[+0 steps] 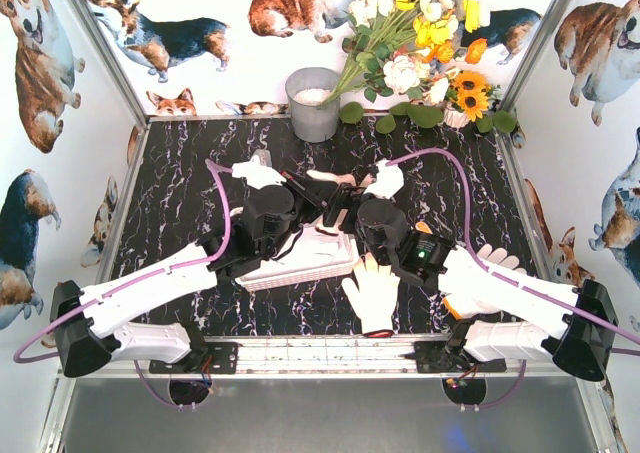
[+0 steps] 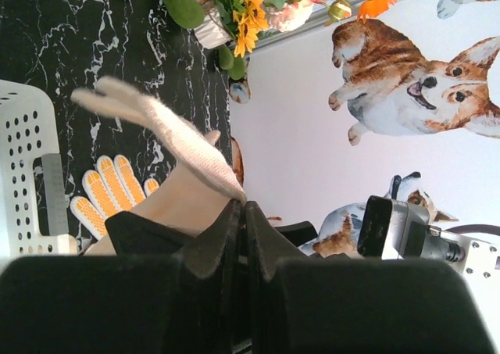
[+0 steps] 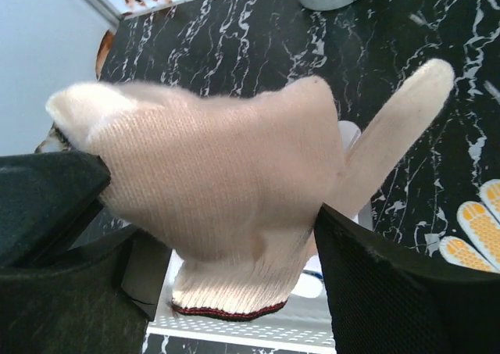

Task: Put the gloves into the storage basket
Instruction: Adjust the glove.

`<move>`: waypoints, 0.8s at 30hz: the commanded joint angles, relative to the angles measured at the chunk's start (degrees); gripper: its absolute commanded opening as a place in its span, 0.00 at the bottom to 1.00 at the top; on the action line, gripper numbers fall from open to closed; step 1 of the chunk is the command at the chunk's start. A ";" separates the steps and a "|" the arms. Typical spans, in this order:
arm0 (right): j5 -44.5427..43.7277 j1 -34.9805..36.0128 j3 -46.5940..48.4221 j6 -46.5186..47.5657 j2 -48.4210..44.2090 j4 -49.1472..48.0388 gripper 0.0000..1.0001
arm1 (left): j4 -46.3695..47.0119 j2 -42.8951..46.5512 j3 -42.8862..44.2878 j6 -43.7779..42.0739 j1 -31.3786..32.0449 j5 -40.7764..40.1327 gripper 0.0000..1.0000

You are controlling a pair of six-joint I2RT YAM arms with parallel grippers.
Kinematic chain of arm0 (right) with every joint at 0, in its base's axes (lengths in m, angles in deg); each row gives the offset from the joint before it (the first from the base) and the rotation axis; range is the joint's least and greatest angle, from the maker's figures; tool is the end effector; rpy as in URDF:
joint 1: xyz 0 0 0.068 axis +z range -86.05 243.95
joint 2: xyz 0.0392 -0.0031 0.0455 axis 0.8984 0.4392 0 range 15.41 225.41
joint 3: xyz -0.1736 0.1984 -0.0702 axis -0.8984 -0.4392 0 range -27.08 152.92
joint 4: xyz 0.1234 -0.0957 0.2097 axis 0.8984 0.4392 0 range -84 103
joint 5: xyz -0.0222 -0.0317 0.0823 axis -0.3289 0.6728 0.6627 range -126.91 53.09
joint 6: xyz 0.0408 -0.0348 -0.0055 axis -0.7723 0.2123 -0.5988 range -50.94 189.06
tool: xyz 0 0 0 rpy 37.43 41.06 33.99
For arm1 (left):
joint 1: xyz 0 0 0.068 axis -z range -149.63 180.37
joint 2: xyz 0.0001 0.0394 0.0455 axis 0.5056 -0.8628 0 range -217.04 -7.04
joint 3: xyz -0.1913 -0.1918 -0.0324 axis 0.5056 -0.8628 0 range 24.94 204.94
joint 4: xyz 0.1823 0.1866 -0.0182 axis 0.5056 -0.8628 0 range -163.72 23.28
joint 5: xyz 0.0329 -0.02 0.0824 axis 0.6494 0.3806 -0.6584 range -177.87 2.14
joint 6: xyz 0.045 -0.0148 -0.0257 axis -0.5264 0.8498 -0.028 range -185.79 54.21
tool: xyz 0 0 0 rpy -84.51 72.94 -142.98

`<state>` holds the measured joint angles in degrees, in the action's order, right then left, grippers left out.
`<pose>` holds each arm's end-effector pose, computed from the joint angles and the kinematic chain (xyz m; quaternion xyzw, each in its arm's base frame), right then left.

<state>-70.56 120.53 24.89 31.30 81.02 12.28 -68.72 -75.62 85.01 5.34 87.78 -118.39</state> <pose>0.1600 0.2067 0.3191 0.0359 0.8003 0.2420 0.5474 0.1649 -0.2242 0.3633 -0.2557 0.7163 -0.4679 0.4502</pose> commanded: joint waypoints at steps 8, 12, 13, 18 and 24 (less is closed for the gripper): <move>-6.24 0.24 2.67 -1.22 -0.88 3.69 0.74 | 1.93 -1.24 -0.47 1.29 1.96 -1.43 0.00; -5.79 0.29 2.60 -2.92 -1.10 7.08 0.60 | 2.10 -0.32 -0.70 1.00 1.99 -1.03 0.00; -5.13 0.29 2.39 -3.89 -2.55 8.40 0.50 | 2.26 -0.11 -0.79 1.01 2.03 -0.63 0.00; 6.55 -0.52 0.01 -6.60 -7.44 10.34 0.10 | 1.39 0.07 -0.97 -0.55 2.05 -0.13 0.00; 23.40 -3.97 0.18 -16.69 -10.77 18.51 0.00 | 2.27 -3.25 2.32 -12.23 1.47 4.10 0.04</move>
<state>-58.36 117.62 24.80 22.01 72.71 25.99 -68.13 -76.69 84.42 2.74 89.51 -117.67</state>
